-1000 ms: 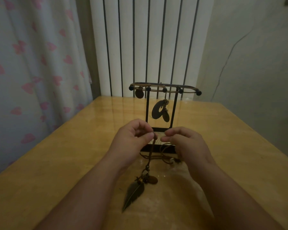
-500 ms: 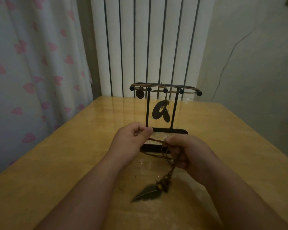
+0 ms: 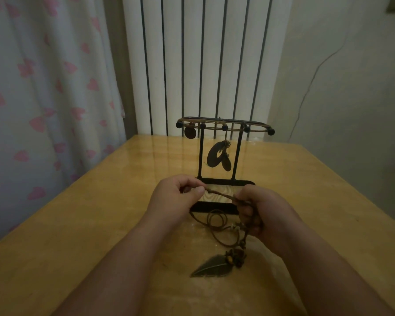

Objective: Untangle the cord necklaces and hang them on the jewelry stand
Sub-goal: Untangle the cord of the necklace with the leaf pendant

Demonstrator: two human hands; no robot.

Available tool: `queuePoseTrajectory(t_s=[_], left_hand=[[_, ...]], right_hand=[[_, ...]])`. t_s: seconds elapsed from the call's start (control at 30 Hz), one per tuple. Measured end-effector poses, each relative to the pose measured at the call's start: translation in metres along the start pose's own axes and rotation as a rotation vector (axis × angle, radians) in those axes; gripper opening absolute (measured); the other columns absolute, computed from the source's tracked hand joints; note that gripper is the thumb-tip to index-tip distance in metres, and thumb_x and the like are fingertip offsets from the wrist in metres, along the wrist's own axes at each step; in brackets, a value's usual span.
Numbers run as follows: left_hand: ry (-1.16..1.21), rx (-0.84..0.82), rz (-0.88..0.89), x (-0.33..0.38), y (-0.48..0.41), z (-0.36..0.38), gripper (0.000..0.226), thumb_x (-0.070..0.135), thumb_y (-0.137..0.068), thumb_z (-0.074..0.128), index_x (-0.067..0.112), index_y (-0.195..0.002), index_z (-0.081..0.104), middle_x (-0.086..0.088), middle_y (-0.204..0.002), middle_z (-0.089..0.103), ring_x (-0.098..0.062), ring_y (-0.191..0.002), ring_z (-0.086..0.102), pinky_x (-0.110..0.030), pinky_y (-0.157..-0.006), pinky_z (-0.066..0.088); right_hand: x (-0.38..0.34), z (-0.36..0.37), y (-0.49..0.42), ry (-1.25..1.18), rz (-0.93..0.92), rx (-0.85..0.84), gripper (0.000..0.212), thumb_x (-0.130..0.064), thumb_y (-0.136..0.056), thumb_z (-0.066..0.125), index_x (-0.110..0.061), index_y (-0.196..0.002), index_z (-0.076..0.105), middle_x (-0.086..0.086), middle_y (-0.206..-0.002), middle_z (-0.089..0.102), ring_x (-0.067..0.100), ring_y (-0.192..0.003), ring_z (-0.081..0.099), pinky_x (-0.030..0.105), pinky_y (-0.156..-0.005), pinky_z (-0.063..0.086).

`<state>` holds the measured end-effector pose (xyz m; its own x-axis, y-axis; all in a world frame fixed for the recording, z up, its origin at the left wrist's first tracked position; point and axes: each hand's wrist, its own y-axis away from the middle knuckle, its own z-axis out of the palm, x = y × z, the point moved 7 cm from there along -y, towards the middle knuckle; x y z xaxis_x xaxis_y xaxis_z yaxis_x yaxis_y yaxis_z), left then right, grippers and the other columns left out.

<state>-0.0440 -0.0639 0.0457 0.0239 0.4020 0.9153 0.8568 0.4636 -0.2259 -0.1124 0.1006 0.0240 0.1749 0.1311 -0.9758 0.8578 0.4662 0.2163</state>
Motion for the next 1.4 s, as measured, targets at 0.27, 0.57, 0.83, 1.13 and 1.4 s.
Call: queuePoseTrajectory(t_s=[0.27, 0.57, 0.83, 1.13, 1.4], left_hand=[[-0.033, 0.097, 0.060, 0.005, -0.001, -0.007, 0.006, 0.028, -0.093, 0.062, 0.028, -0.090, 0.068, 0.009, -0.087, 0.060, -0.008, -0.084, 0.055, -0.021, -0.068, 0.044], [0.246, 0.015, -0.035, -0.004, -0.004, 0.000, 0.013, 0.021, -0.098, 0.055, 0.017, -0.093, 0.066, 0.005, -0.061, 0.056, -0.010, -0.054, 0.053, -0.030, -0.055, 0.049], [0.164, -0.037, 0.048, 0.000, -0.001, 0.002, 0.011, 0.020, -0.095, 0.060, 0.022, -0.089, 0.070, 0.021, -0.058, 0.056, 0.001, -0.053, 0.049, -0.019, -0.056, 0.036], [0.160, -0.082, 0.099, 0.003, 0.000, 0.006, 0.012, 0.019, -0.094, 0.060, 0.021, -0.086, 0.068, 0.023, -0.057, 0.057, 0.005, -0.052, 0.051, -0.011, -0.051, 0.037], [0.153, -0.086, 0.116, 0.004, 0.001, 0.007, 0.010, 0.021, -0.094, 0.060, 0.022, -0.089, 0.069, 0.022, -0.059, 0.058, 0.006, -0.054, 0.052, -0.018, -0.057, 0.037]], right_hand=[[-0.002, 0.002, 0.004, 0.169, 0.028, 0.010, 0.022, -0.023, -0.087, 0.054, -0.012, -0.073, 0.066, 0.000, -0.058, 0.041, 0.015, -0.056, 0.036, 0.030, -0.054, 0.031], [-0.001, 0.005, 0.011, 0.297, 0.073, -0.171, 0.029, -0.029, -0.091, 0.050, -0.015, -0.069, 0.063, -0.005, -0.054, 0.041, 0.013, -0.054, 0.035, 0.026, -0.050, 0.029], [0.007, 0.011, 0.017, 0.445, 0.143, -0.385, 0.025, -0.025, -0.090, 0.054, -0.015, -0.072, 0.068, -0.002, -0.057, 0.045, 0.011, -0.050, 0.036, 0.024, -0.048, 0.026], [-0.014, 0.009, 0.006, 0.324, -0.159, -0.146, 0.018, -0.011, -0.089, 0.056, -0.015, -0.085, 0.073, -0.010, -0.067, 0.066, 0.014, -0.061, 0.046, 0.026, -0.056, 0.037], [-0.021, 0.020, 0.012, 0.338, -0.280, -0.133, 0.010, -0.017, -0.085, 0.065, -0.024, -0.085, 0.072, -0.013, -0.071, 0.069, 0.006, -0.061, 0.058, 0.029, -0.064, 0.042]])
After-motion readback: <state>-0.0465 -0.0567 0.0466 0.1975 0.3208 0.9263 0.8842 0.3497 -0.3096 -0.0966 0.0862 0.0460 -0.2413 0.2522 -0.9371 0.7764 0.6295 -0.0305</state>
